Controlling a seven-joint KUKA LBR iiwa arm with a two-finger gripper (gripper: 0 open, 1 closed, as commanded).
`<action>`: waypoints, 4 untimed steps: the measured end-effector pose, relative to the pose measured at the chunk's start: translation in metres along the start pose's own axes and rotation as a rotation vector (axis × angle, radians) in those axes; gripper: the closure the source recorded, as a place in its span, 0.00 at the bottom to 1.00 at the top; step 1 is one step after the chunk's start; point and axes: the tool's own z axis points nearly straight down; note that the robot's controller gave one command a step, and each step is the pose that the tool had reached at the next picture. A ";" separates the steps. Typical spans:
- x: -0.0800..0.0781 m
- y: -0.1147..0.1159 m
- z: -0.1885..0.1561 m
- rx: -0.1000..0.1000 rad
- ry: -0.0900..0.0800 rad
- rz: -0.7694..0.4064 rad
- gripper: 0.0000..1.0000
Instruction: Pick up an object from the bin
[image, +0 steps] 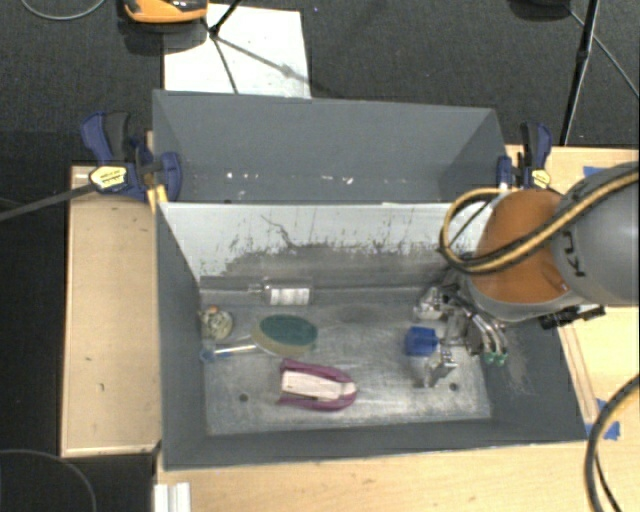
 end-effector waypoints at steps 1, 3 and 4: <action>-0.012 0.012 -0.031 -0.001 0.001 0.094 0.00; -0.014 0.010 -0.002 -0.001 0.001 0.118 0.00; -0.015 0.010 -0.003 0.000 0.002 0.110 0.00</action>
Offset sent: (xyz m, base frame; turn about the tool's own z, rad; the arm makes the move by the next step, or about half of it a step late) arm 0.0106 0.0104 0.0290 0.0946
